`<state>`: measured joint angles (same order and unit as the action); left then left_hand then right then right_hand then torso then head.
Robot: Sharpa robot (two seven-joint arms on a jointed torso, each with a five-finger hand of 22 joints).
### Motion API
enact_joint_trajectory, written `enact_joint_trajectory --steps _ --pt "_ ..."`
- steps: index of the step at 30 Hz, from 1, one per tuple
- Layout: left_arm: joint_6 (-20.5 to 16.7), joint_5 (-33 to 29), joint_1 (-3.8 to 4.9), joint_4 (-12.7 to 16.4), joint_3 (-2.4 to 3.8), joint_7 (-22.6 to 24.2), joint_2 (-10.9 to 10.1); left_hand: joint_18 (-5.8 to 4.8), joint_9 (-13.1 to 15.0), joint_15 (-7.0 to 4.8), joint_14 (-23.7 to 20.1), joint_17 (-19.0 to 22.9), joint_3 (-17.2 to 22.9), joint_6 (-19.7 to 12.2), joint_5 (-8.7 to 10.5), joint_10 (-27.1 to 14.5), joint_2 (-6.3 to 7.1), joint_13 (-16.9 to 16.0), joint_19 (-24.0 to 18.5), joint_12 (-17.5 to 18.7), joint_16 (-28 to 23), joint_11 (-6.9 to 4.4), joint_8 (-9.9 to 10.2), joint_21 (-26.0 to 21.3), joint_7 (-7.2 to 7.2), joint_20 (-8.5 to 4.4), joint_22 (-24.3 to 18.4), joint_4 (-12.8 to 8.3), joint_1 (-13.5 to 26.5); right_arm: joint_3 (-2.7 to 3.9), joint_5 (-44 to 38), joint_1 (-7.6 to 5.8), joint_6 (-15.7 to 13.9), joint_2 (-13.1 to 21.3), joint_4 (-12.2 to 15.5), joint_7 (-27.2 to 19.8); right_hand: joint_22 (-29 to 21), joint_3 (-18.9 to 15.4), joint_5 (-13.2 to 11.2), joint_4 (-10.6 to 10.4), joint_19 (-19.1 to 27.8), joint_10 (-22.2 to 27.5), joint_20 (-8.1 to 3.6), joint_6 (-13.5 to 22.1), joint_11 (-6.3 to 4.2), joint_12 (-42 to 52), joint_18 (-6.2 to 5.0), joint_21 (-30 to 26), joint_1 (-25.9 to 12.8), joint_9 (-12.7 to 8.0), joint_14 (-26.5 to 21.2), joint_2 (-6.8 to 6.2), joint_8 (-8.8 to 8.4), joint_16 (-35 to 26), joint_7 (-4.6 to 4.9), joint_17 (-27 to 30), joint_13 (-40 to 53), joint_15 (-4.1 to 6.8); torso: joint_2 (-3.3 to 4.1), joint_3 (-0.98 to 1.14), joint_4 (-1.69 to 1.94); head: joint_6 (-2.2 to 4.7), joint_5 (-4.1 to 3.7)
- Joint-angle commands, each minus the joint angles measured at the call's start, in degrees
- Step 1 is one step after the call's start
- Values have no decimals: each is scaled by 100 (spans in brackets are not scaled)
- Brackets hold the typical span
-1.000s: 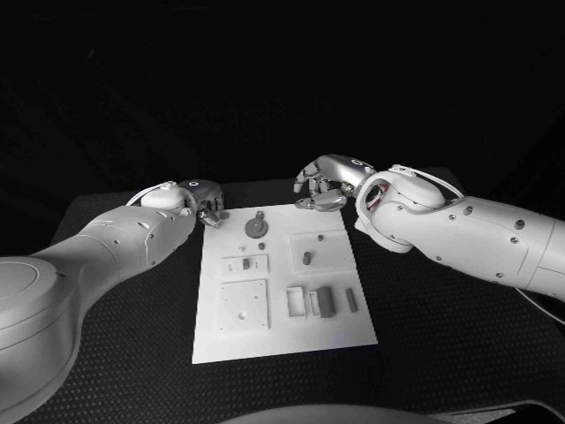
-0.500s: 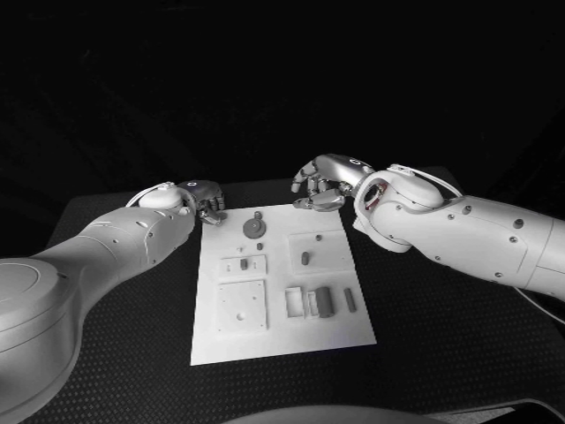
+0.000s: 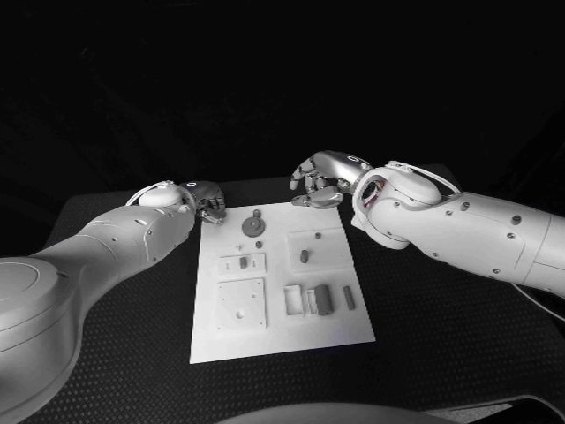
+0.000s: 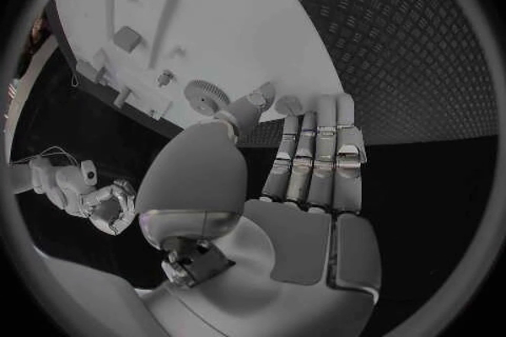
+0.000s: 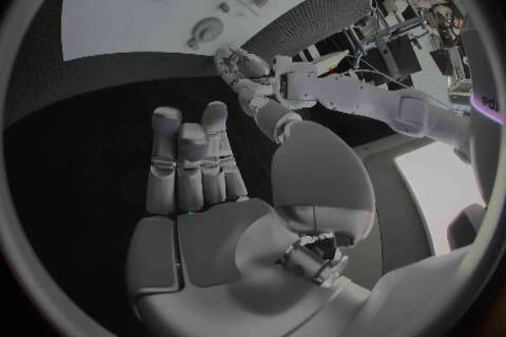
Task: Assemble the parts on the task board
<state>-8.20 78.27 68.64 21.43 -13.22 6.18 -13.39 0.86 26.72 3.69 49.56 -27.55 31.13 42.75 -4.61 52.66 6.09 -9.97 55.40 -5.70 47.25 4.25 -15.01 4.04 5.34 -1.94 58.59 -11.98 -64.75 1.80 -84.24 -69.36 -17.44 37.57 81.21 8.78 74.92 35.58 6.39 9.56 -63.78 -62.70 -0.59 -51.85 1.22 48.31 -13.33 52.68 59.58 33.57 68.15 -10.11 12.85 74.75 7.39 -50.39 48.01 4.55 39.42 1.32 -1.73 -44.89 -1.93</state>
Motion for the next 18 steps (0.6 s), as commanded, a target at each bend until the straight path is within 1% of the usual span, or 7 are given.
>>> enact_joint_trajectory --steps 1,3,7,10,14,18 --pt "401 -19 -15 11 -2 -27 18 -40 13 19 10 -17 48 107 -30 157 -91 -28 -35 -32 -30 27 -57 -9 32 10 -6 60 -36 3 -32 -2 28 -3 4 -13 38 -1 6 -37 1 21 -34 -11 10 -21 -167 -27 -45 -5 -10 22 -34 -22 42 3 8 36 -8 -1 -1 -3 -8" --pt "416 77 -15 9 -2 -47 18 -39 11 13 22 -31 152 155 -36 247 -107 -40 -26 -49 -26 58 -78 -1 50 6 0 64 -118 3 -32 -3 31 0 4 -12 38 -1 6 -38 1 21 -34 -11 10 -21 -167 -27 -46 -5 -10 23 -34 -22 42 3 8 36 -9 2 -1 -4 -8" --pt "491 116 -15 11 -2 -54 13 -45 12 11 28 -48 224 242 -30 367 -130 -55 -23 -69 -27 67 -117 3 66 3 15 58 -165 3 -32 -3 32 1 9 -14 38 -1 6 -41 0 21 -34 -12 10 -21 -167 -27 -48 -5 -10 24 -34 -22 42 3 8 36 -8 5 2 -5 -15" --pt "517 139 -15 25 -2 -49 9 -45 14 3 43 -64 240 327 -17 480 -109 -70 -11 -91 -22 84 -153 10 85 -4 31 38 -179 3 -32 -3 37 7 9 -14 38 -1 6 -43 0 20 -34 -13 10 -21 -167 -27 -50 -5 -9 25 -33 -22 42 3 9 36 -6 3 2 -3 -22" --pt "522 192 -15 56 -3 -37 -4 -42 17 -18 88 -86 258 454 -10 647 -65 -92 22 -123 -8 112 -204 23 109 -22 58 -20 -217 3 -32 -3 46 14 16 -13 38 -1 6 -44 -1 19 -34 -14 9 -20 -167 -27 -51 -5 -9 25 -33 -22 41 2 9 36 -4 0 6 -4 -25" --pt "518 243 -13 97 -3 -39 -20 -43 5 -53 176 -112 241 536 6 761 52 -96 77 -117 18 130 -226 39 126 -50 90 -90 -231 3 -32 -3 53 26 23 -11 39 -1 6 -46 -2 19 -34 -14 9 -20 -167 -27 -51 -5 -8 25 -33 -22 41 2 9 36 -5 2 8 -4 -27"
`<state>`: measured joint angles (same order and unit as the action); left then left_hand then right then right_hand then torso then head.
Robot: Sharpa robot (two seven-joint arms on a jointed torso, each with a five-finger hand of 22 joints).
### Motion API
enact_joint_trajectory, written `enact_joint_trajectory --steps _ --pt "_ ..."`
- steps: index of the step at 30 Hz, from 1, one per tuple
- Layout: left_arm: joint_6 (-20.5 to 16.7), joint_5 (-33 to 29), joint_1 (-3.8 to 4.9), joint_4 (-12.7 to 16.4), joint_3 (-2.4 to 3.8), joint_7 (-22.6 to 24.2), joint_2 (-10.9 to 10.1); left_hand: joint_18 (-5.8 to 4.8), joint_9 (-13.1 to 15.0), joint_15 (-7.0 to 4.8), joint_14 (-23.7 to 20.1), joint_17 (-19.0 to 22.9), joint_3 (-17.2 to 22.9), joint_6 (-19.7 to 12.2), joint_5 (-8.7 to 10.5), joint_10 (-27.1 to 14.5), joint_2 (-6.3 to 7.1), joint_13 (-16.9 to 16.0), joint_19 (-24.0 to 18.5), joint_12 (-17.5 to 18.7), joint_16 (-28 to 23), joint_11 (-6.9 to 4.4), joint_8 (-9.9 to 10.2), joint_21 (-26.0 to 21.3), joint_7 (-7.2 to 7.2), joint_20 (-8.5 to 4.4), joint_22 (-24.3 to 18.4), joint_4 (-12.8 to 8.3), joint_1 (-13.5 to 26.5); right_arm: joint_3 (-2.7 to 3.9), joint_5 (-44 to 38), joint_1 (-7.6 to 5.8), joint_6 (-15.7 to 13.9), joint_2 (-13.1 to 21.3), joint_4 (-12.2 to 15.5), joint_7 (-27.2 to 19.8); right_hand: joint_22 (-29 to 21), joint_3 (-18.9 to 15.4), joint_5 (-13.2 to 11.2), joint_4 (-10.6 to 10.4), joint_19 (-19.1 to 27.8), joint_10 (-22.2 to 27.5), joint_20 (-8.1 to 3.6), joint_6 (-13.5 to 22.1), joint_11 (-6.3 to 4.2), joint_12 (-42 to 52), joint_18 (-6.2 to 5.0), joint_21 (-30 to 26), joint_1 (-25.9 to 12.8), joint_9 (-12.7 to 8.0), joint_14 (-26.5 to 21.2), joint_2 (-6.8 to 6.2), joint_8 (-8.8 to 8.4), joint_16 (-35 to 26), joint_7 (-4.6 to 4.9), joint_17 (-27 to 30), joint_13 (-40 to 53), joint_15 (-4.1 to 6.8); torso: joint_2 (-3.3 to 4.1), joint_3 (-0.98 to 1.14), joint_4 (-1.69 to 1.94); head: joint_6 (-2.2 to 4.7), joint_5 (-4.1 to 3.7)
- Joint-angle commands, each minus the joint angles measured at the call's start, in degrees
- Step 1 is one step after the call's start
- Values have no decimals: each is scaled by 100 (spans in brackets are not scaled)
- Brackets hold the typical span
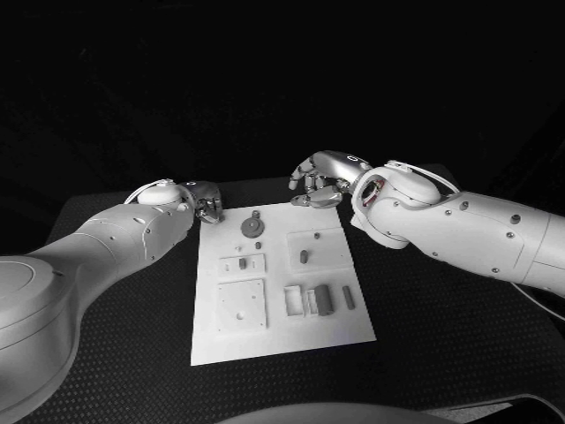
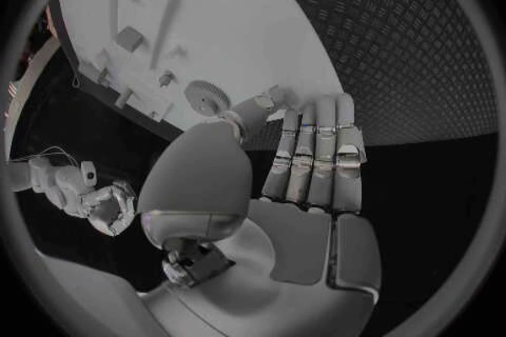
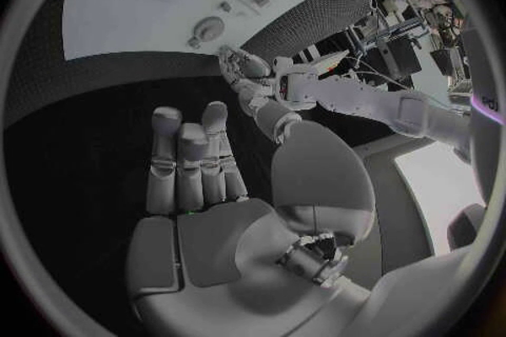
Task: Assemble the parts on the task board
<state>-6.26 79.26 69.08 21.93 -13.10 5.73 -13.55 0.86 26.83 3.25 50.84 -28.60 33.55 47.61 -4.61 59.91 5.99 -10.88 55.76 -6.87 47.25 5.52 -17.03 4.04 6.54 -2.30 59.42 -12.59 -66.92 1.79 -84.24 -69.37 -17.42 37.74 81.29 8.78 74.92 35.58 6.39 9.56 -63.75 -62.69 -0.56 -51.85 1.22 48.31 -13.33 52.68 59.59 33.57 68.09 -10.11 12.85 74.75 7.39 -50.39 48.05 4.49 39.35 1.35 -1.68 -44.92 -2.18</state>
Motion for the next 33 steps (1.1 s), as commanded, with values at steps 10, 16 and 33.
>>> enact_joint_trajectory --steps 10,16,33 --pt "110 375 -55 174 -17 20 -40 -63 -50 -48 146 -28 -165 44 56 183 384 2 94 42 12 6 12 33 16 -54 44 -176 38 3 -32 -1 57 22 16 -12 39 0 6 -46 -5 18 -38 -15 8 -20 -167 -27 -50 -4 -2 25 -32 -22 41 2 6 43 4 -8 8 -13 0" --pt "31 483 -53 239 -17 -24 -39 -72 -89 -55 168 -46 -261 -52 118 124 663 12 117 132 -4 30 72 14 50 -67 53 -99 157 3 -32 -1 57 17 6 -12 39 1 7 -47 -5 18 -38 -16 8 -20 -167 -27 -49 -4 -1 26 -31 -22 41 2 6 43 8 -5 1 -16 13" --pt "-92 643 -53 333 -19 -150 -49 -45 -67 -106 255 -126 -232 96 133 362 631 -102 206 78 29 58 -19 17 171 -111 86 113 97 3 -32 -1 64 19 8 -14 40 3 7 -48 -6 17 -39 -21 6 -20 -167 -27 -45 -3 -1 28 -29 -22 39 2 7 45 13 2 -12 -11 30"
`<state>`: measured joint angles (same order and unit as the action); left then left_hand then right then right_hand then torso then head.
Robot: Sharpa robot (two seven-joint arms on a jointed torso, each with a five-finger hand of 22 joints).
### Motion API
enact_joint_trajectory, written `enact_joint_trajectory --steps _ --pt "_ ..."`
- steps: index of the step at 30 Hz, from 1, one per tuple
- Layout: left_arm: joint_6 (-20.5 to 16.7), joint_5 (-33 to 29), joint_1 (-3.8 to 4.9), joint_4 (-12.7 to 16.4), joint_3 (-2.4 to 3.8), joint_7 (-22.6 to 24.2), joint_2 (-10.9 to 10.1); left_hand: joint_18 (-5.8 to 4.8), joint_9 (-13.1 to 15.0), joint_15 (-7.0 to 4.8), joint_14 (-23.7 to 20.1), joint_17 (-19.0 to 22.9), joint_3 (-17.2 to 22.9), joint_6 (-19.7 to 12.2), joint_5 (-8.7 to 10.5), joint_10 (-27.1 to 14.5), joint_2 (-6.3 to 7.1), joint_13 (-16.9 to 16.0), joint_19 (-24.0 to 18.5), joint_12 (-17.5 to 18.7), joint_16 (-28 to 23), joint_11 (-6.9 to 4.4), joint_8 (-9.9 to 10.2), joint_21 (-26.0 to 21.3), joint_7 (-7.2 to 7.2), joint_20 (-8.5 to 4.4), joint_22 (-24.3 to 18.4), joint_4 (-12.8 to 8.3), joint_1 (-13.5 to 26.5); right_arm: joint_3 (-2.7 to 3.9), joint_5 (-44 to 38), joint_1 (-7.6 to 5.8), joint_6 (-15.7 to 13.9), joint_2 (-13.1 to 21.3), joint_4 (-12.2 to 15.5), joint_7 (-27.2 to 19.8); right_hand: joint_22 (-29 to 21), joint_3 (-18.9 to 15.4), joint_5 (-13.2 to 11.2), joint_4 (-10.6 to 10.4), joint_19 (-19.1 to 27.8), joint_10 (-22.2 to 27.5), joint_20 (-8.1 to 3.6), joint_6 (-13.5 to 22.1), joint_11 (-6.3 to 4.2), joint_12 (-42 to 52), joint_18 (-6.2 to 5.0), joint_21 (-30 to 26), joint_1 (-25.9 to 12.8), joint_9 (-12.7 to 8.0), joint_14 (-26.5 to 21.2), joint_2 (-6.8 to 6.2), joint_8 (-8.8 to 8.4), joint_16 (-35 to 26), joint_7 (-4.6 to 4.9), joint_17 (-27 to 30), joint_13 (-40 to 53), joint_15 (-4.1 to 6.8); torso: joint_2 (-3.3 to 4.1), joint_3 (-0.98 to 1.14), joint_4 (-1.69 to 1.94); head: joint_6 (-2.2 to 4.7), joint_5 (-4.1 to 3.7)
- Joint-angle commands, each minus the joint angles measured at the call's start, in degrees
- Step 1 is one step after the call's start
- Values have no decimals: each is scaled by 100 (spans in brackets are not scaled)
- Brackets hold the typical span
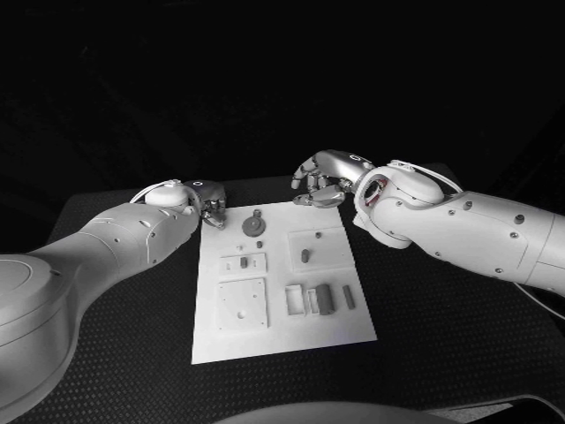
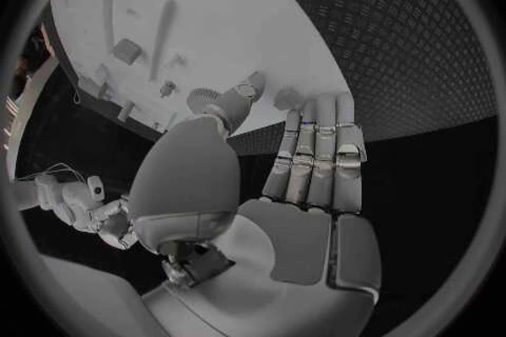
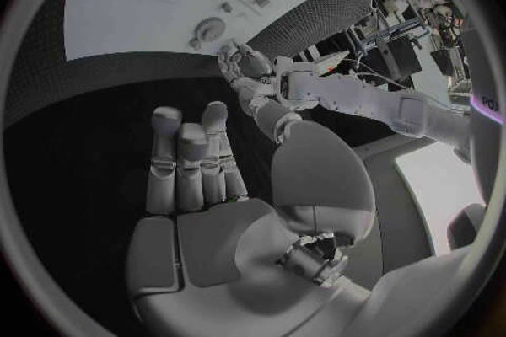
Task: Assemble the parts on the task board
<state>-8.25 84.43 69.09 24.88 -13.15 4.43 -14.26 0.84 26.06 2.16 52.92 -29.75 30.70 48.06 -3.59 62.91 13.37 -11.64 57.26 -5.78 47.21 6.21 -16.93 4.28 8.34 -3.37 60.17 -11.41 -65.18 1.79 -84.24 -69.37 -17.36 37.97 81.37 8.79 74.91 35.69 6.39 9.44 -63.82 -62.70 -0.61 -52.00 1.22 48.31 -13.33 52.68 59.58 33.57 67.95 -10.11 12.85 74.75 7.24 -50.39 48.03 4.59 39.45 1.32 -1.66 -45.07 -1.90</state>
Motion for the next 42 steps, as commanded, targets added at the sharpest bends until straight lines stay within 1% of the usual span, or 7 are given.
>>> enact_joint_trajectory --steps 1,3,7,27,31,39,42 --pt "98 154 -55 38 -14 -37 22 -43 12 -1 55 -14 69 68 35 81 -135 -32 64 -36 35 -13 -37 -4 -11 -7 14 -12 -108 3 -32 -1 59 -5 -1 -16 41 -9 7 -36 0 17 -35 -6 6 -20 -167 -27 -45 -3 14 28 -29 -22 54 2 9 36 4 5 -15 0 2" --pt "120 188 -55 34 -14 -48 22 -37 23 -20 98 -24 147 148 36 164 -255 -58 103 -68 49 -23 -76 9 -11 -20 24 -40 -235 3 -32 -1 59 -3 -2 -15 41 -9 7 -37 0 17 -35 -7 6 -20 -167 -27 -45 -3 14 28 -29 -22 53 2 9 36 4 4 -14 -2 0" --pt "193 252 -55 26 -14 -93 15 -45 18 -32 135 -27 235 216 34 228 -338 -78 134 -70 39 -30 -98 6 -18 -32 31 -70 -351 3 -32 -1 59 -6 -5 -14 41 -9 7 -37 0 16 -35 -8 6 -19 -167 -27 -45 -2 14 29 -28 -22 53 2 9 36 3 3 -11 -5 -3" --pt "245 -21 -147 -75 -16 -22 51 -45 -38 -97 341 -48 271 225 18 178 -386 -9 309 123 28 14 -53 31 -19 -100 82 -1 -285 3 -31 -1 79 -43 -20 -24 42 -9 6 -41 -2 15 -36 -12 5 -19 -167 -28 -46 -1 15 32 -26 -23 52 2 10 37 9 4 -14 -23 -13" --pt "286 -50 -162 -118 -16 6 45 -47 -34 -109 366 -50 286 282 -8 248 -440 -9 328 117 20 -6 -77 26 -33 -111 91 10 -285 3 -31 -1 84 -41 -15 -28 42 -9 6 -41 -2 15 -36 -15 4 -19 -167 -28 -46 0 15 33 -24 -23 51 2 10 38 5 11 -13 -26 -12" --pt "533 -183 -163 -92 -16 115 32 -56 -40 -124 408 -57 325 364 -80 354 -633 2 354 131 -2 -30 -103 12 -50 -128 110 -50 -331 3 -28 -1 87 -33 -9 -28 42 -10 6 -42 -2 15 -36 -18 4 -19 -167 -28 -46 1 15 32 -22 -23 50 2 11 38 1 2 -1 -26 -10" --pt "656 -274 -163 -73 -16 138 28 -69 -56 -121 405 -60 296 350 -84 319 -631 35 342 184 -25 -54 -85 -4 -93 -128 121 -146 -336 3 -28 -1 86 -33 -8 -30 43 -10 6 -42 -2 14 -36 -19 3 -19 -167 -28 -47 1 16 32 -22 -23 50 2 11 39 3 0 -1 -25 -11"
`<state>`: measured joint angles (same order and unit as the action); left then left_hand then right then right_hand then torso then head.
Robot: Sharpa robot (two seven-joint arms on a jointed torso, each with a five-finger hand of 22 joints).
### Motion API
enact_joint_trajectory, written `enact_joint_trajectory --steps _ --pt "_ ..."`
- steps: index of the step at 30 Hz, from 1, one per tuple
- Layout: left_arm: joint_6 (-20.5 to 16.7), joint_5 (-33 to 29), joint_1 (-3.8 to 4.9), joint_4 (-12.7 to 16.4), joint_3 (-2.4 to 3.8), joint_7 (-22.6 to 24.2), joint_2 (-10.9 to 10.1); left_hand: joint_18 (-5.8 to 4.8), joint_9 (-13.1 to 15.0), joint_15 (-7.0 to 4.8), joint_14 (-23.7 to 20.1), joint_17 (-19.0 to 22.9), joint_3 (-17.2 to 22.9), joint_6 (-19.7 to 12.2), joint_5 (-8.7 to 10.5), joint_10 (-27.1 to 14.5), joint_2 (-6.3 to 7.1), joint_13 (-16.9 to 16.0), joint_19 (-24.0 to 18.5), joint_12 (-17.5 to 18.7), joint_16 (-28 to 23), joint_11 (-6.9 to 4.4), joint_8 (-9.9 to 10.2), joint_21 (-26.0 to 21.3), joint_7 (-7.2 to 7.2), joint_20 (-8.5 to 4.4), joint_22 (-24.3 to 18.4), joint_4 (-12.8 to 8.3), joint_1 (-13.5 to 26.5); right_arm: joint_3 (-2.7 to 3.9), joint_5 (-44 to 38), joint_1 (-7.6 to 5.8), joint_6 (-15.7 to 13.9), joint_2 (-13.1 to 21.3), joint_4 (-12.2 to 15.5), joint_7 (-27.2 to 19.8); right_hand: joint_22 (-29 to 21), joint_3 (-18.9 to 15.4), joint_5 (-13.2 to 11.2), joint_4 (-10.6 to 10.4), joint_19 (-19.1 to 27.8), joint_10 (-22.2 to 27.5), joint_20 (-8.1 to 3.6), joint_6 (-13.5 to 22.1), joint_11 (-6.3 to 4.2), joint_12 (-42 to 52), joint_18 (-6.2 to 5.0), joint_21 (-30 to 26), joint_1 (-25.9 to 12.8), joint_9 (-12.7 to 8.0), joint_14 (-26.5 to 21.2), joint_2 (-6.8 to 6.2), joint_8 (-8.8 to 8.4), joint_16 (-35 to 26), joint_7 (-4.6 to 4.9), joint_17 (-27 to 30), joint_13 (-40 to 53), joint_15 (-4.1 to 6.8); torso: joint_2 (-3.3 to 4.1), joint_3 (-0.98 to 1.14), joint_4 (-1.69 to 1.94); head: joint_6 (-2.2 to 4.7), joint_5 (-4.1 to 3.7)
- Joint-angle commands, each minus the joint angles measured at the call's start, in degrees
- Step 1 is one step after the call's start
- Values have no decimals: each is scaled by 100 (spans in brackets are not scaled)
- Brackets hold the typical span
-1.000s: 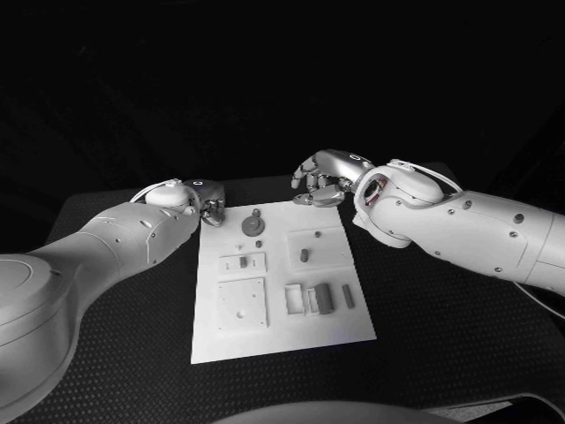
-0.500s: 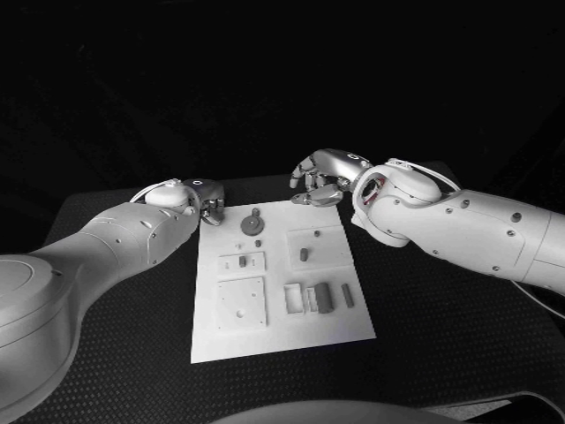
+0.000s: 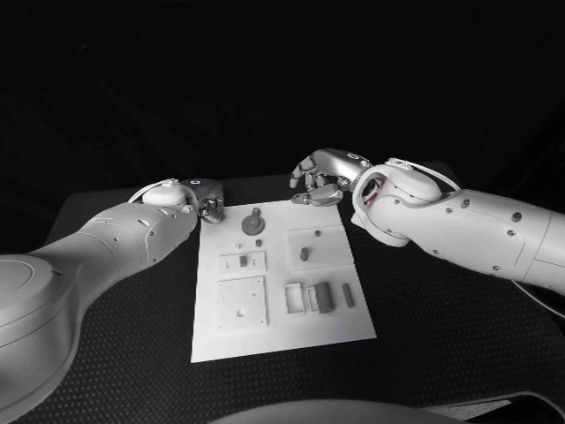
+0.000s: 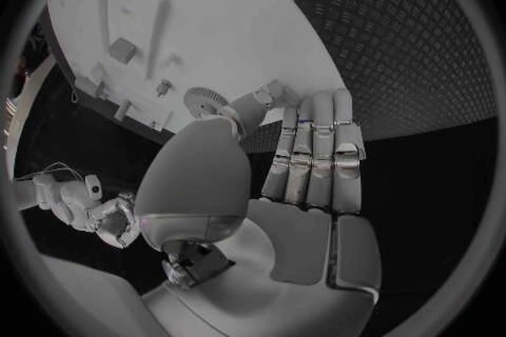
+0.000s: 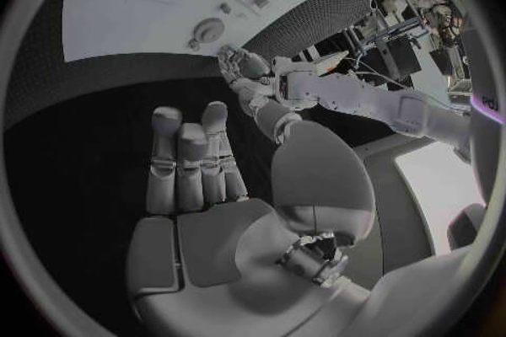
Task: Assemble the parts on the task board
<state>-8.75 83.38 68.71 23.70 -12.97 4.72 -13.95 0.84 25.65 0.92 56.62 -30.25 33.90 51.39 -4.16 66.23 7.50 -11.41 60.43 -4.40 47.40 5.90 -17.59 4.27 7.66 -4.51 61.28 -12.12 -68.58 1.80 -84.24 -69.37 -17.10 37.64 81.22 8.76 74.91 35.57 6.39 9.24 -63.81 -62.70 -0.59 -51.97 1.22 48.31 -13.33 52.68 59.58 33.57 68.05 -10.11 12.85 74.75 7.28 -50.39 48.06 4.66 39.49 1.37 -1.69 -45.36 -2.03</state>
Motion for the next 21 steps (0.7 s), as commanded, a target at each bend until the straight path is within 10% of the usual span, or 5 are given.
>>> enact_joint_trajectory --steps 1,12,21 --pt "704 -163 -124 55 -33 120 -2 -71 -21 3 36 -11 -36 10 -26 -28 -33 21 25 56 -48 -24 -13 -6 -31 -15 14 -95 10 3 -28 -1 63 8 12 -27 43 2 6 -22 -3 14 -37 -23 3 -19 -167 -28 -48 1 5 32 -22 -23 46 2 8 31 1 -4 1 1 7" --pt "471 -168 -124 77 -34 174 -36 -68 -22 -13 88 -29 -49 77 -43 52 -69 37 66 32 -43 -30 -36 4 -25 -31 38 -127 38 3 -27 -2 59 17 20 -24 43 1 6 -27 -3 13 -37 -26 2 -19 -167 -29 -51 2 5 34 -20 -24 45 1 9 31 -2 -5 6 -1 20" --pt "-189 -557 -124 106 -32 432 -125 -58 -44 -46 195 -57 -82 128 -466 140 1 84 167 46 -50 -8 -37 12 7 -66 79 -137 149 3 -29 -2 51 34 7 -29 44 1 6 -27 -3 13 -37 -27 2 -19 -167 -29 -51 3 5 33 -19 -24 45 1 9 32 -2 -4 -1 16 25"
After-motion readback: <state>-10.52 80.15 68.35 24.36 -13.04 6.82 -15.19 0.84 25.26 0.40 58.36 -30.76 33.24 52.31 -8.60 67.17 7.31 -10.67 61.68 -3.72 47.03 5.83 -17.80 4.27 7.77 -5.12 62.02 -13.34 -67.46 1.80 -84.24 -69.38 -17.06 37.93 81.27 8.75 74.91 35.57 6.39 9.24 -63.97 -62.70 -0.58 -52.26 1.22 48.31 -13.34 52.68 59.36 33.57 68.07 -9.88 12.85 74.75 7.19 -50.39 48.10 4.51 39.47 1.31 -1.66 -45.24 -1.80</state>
